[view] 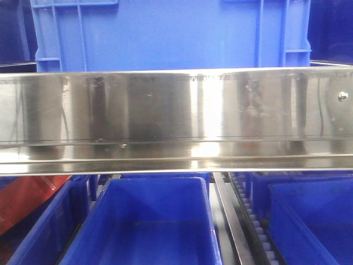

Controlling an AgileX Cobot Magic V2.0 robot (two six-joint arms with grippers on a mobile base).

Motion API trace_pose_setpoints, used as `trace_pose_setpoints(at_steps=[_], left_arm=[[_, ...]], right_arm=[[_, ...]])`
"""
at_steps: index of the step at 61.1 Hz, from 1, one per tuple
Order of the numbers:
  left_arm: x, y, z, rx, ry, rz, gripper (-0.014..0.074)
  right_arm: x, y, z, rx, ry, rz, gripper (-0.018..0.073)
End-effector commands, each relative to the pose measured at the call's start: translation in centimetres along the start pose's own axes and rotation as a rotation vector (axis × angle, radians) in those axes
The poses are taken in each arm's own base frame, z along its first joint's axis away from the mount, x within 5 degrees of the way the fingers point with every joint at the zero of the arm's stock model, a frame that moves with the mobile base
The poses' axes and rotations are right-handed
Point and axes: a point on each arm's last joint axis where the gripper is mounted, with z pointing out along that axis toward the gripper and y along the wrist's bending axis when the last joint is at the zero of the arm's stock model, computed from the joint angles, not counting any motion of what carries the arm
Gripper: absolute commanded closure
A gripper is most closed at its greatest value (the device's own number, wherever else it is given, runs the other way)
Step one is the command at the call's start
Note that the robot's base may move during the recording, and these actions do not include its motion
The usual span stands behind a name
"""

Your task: Place cylindrical capacitor in blue bin on shelf

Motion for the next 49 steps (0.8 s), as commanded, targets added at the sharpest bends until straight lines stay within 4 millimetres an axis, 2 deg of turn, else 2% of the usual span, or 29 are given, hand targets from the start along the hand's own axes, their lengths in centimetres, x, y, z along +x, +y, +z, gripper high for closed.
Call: trace_pose_setpoints(at_steps=[1, 49], left_arm=[[-0.38, -0.12, -0.25, 0.01, -0.028, -0.002, 0.0707], [-0.38, -0.12, -0.25, 0.01, -0.028, -0.002, 0.0707]], right_arm=[[-0.45, -0.02, -0.21, 0.005, -0.035, -0.013, 0.0659], [-0.45, -0.02, -0.21, 0.005, -0.035, -0.013, 0.0659]])
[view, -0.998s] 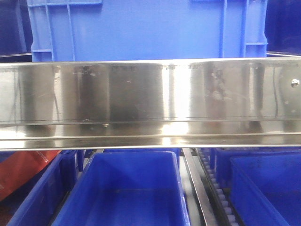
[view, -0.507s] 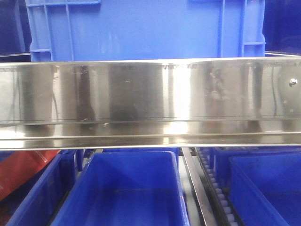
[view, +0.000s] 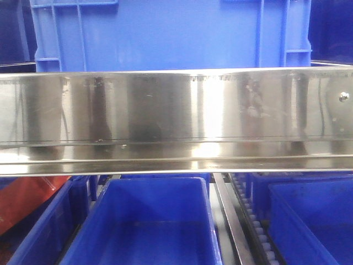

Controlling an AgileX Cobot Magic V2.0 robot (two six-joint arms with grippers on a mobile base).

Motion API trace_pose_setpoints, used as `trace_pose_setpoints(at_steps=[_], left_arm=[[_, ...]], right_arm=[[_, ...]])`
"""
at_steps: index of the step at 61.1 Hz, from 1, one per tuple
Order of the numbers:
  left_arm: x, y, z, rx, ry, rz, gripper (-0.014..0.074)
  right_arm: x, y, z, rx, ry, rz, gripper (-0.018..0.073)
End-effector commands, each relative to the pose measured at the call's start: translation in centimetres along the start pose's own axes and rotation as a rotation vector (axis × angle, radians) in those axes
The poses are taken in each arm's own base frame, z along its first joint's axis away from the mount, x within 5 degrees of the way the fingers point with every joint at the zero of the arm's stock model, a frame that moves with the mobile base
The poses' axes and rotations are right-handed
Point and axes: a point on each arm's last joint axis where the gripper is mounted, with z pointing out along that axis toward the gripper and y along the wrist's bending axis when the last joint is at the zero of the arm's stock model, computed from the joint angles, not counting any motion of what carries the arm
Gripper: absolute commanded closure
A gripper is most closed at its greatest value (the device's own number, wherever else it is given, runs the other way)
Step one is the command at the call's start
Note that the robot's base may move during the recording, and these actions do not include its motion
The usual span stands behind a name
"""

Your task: Place cylindrical capacitor in blue bin on shelf

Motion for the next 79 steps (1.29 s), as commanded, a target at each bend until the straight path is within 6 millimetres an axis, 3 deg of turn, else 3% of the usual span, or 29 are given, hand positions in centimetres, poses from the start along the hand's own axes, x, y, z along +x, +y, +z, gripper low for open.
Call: trace_pose_setpoints(at_steps=[1, 15, 23, 32, 41, 49, 57, 72, 79], left_arm=[[-0.4, -0.1, -0.2, 0.01, -0.028, -0.002, 0.0707], [-1.0, -0.2, -0.3, 0.015, -0.1, -0.009, 0.0707], [-2.4, -0.4, -0.3, 0.035, -0.13, -0.009, 0.0707], [-5.7, -2.2, 0.2, 0.137, -0.148, 0.073, 0.0707], [-10.0, -6.2, 1.6, 0.294, -0.185, 0.136, 0.0707], [-12.1, -10.3, 4.0, 0.397, -0.183, 0.195, 0.0707], [-13.1, -14.4, 7.7, 0.459, -0.144, 0.23, 0.0707], [-12.0, -18.9, 15.2, 0.475, -0.034, 0.265, 0.0697], [-10.8, -19.9, 17.5, 0.473, 0.016, 0.278, 0.058]], right_arm=[[-0.5, 0.0, -0.2, 0.005, -0.035, -0.013, 0.0659], [-0.5, 0.0, -0.2, 0.005, -0.042, -0.014, 0.0659], [-0.5, 0.0, -0.2, 0.005, -0.044, -0.014, 0.0659], [-0.6, 0.0, -0.2, 0.006, -0.051, -0.014, 0.0659], [-0.6, 0.0, -0.2, 0.006, -0.051, -0.014, 0.0659], [-0.6, 0.0, -0.2, 0.006, -0.054, -0.014, 0.0659], [-0.7, 0.0, -0.2, 0.006, -0.058, -0.014, 0.0659], [-0.7, 0.0, -0.2, 0.006, -0.058, -0.014, 0.0659], [-0.7, 0.0, -0.2, 0.006, -0.058, -0.014, 0.0659]])
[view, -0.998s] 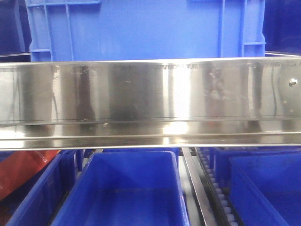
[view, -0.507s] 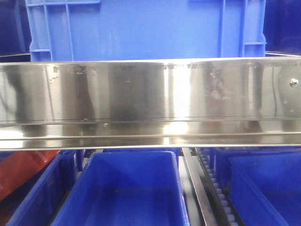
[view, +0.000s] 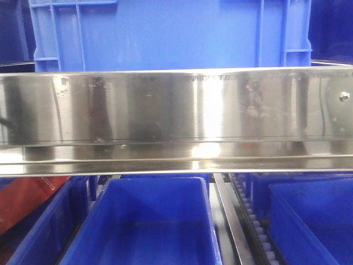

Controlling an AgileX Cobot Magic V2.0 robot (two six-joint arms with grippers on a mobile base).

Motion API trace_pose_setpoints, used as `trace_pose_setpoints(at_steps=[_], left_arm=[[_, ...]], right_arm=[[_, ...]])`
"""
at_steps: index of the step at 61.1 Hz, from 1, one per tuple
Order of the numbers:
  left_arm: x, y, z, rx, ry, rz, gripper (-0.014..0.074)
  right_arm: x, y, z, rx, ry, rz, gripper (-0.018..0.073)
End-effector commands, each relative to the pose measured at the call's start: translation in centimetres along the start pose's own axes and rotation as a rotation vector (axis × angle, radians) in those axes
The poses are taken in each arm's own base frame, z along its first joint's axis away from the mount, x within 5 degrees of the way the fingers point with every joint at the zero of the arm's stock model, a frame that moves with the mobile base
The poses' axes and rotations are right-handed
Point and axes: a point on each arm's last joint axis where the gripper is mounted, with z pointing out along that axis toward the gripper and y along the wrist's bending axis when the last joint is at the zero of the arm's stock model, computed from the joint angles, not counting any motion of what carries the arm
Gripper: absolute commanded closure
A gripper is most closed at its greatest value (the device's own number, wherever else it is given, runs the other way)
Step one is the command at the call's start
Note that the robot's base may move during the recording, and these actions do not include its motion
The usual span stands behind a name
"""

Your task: Place cylindrical capacitor in blue bin on shelf

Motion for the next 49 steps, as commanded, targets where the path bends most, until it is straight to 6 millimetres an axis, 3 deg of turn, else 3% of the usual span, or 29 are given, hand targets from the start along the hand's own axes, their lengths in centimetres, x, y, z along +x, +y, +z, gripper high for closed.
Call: trace_pose_setpoints(at_steps=[1, 9, 16, 24, 30, 49], left_arm=[[0.3, -0.3, 1.6, 0.008, 0.013, 0.002, 0.0555], [1.0, -0.4, 3.1, 0.01, 0.046, 0.004, 0.027], [1.2, -0.4, 3.4, 0.011, 0.056, 0.005, -0.0033], [1.0, -0.4, 2.7, 0.011, 0.055, 0.004, 0.008], [0.5, -0.3, 1.1, 0.01, 0.051, 0.003, 0.0162], [-1.3, 0.8, -7.9, -0.013, 0.021, -0.01, 0.0646]], right_arm=[[-0.5, 0.0, -0.2, 0.005, -0.042, -0.014, 0.0659], [-0.5, 0.0, -0.2, 0.005, -0.042, -0.014, 0.0659], [-0.5, 0.0, -0.2, 0.005, -0.042, -0.014, 0.0659], [-0.5, 0.0, -0.2, 0.005, -0.042, -0.014, 0.0659], [-0.5, 0.0, -0.2, 0.005, -0.042, -0.014, 0.0659], [-0.4, 0.0, -0.2, -0.002, -0.033, -0.005, 0.0659]])
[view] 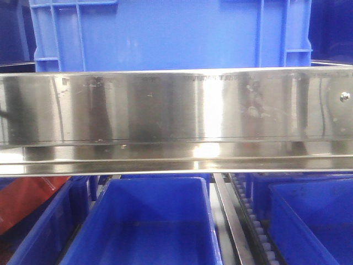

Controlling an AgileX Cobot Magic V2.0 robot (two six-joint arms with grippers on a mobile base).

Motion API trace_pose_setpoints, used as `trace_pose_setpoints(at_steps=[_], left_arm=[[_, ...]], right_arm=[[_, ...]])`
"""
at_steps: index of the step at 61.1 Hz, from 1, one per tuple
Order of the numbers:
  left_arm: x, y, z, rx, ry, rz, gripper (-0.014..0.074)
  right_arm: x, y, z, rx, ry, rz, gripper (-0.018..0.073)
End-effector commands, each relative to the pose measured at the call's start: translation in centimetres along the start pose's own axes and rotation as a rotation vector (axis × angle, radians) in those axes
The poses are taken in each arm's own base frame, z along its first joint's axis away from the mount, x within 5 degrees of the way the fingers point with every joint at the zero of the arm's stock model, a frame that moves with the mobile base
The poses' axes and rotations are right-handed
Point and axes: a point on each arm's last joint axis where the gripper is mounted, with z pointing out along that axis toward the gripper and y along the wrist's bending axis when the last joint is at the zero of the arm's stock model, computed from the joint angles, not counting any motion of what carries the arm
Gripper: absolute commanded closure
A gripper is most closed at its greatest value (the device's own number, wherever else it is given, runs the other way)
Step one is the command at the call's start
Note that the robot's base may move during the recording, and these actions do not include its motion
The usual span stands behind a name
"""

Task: Place cylindrical capacitor in blue bin on shelf
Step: 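Open the left gripper to drop the orange cylinder into the bin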

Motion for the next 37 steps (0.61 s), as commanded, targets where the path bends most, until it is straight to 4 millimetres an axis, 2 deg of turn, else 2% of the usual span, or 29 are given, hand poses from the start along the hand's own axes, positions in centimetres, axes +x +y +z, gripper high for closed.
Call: trace_pose_setpoints(at_steps=[1, 3, 11, 16, 22, 27, 37], left_arm=[[-0.6, 0.6, -4.0, -0.015, -0.035, -0.008, 0.0668], [-0.7, 0.9, -5.2, -0.024, -0.048, -0.013, 0.0709], [-0.3, 1.8, -9.5, -0.056, -0.076, -0.041, 0.0707], [0.5, 2.4, -11.8, -0.085, -0.099, -0.057, 0.0707], [2.6, 3.0, -14.2, -0.123, -0.112, -0.103, 0.0707], [5.0, 3.3, -15.8, -0.16, -0.105, -0.14, 0.0707], [10.0, 2.9, -18.9, -0.209, -0.118, -0.171, 0.0707]], right_arm=[[-0.4, 0.0, -0.2, -0.001, -0.03, -0.007, 0.0659], [-0.4, 0.0, -0.2, -0.001, -0.024, -0.007, 0.0659], [-0.1, 0.0, -0.2, -0.003, 0.0, -0.007, 0.0659], [-0.1, 0.0, -0.2, -0.003, 0.006, -0.007, 0.0659], [0.0, 0.0, -0.2, -0.003, 0.011, -0.007, 0.0659], [0.0, 0.0, 0.0, -0.003, 0.018, -0.006, 0.0659], [0.1, 0.2, 1.2, -0.028, 0.055, -0.011, 0.0659]])
